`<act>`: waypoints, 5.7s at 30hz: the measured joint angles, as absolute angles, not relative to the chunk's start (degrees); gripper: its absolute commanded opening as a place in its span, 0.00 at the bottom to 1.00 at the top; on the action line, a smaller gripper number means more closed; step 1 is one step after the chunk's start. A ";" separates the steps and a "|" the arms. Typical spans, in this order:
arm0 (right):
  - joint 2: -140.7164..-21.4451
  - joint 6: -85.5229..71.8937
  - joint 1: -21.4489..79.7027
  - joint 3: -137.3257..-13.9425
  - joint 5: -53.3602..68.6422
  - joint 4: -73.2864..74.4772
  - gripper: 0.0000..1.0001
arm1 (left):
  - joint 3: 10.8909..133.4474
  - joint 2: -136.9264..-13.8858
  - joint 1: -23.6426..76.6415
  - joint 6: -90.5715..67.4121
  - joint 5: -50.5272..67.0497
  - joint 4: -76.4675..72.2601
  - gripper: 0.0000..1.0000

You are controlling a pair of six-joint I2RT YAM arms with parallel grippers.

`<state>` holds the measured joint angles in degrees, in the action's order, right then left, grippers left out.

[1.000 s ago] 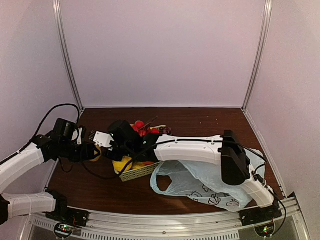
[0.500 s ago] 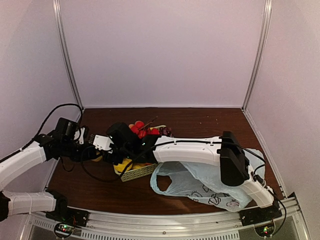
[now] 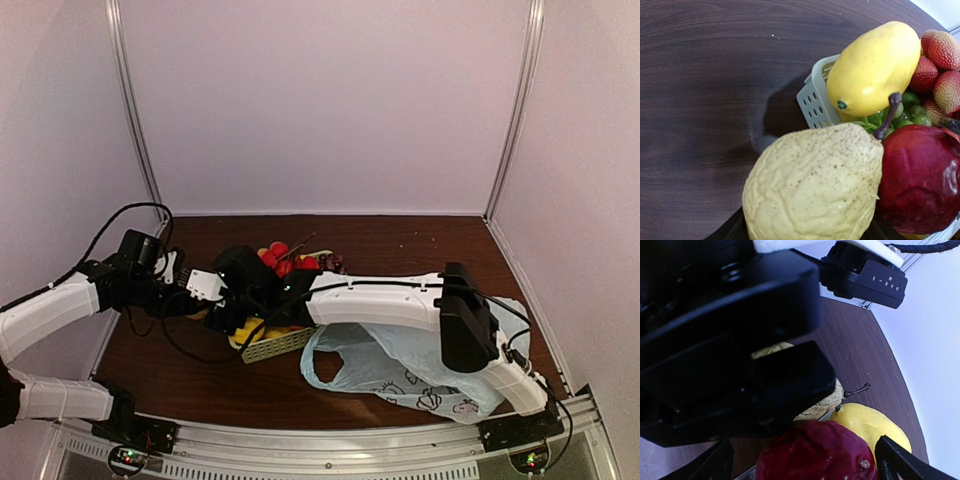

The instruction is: Untie the knot of the plastic bag and take out the fruit

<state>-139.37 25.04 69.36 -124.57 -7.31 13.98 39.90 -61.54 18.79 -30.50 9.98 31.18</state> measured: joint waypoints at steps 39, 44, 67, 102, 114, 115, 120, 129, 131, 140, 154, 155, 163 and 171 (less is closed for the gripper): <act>-138.63 3.18 65.93 -132.31 -0.19 19.64 0.81 | 39.90 -62.11 18.79 -29.87 7.73 31.66 0.54; -139.81 1.72 65.73 -132.79 0.54 21.26 0.80 | 39.90 -62.13 18.79 -29.87 7.73 31.66 0.54; -140.68 3.09 65.76 -133.03 2.26 22.57 0.52 | 39.90 -62.15 18.79 -29.93 7.16 31.73 0.55; -139.72 22.68 69.06 -131.46 -5.08 22.17 0.47 | 39.88 -59.55 18.79 -31.70 5.13 33.12 0.55; -138.21 23.18 69.12 -129.23 -5.43 20.97 0.46 | 39.88 -58.61 18.79 -31.70 5.08 33.65 0.55; -138.10 23.49 69.14 -129.21 -5.41 21.08 0.46 | 39.88 -58.54 18.79 -31.70 5.08 33.78 0.55; -137.86 24.62 69.54 -129.21 -4.91 21.17 0.46 | 39.72 -58.41 18.79 -31.79 5.08 34.35 0.55; -137.86 26.06 69.73 -129.21 -4.27 21.37 0.46 | 39.64 -58.39 18.79 -31.88 5.06 34.44 0.55; -137.86 26.35 69.73 -129.21 -4.29 21.58 0.47 | 39.62 -58.37 18.79 -31.88 5.08 34.41 0.55; -136.59 23.33 69.71 -126.50 -4.78 21.17 0.76 | 38.92 -58.43 18.79 -31.51 6.24 34.30 0.55; -133.45 14.59 69.04 -124.01 -2.20 18.92 0.91 | 38.87 -59.22 18.79 -32.73 3.66 34.76 0.55; -132.73 13.89 68.99 -123.42 -1.69 18.48 0.91 | 38.79 -59.13 18.79 -32.99 3.29 34.74 0.55; -127.02 9.19 67.99 -119.61 2.26 14.79 0.91 | 37.36 -57.04 18.79 -33.80 2.94 34.41 0.55; -126.02 6.83 67.64 -118.08 2.81 13.23 0.91 | 36.84 -56.90 18.79 -32.01 7.38 32.14 0.55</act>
<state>-126.02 6.83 67.64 -118.08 2.81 13.23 36.84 -56.90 18.79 -32.01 7.38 32.14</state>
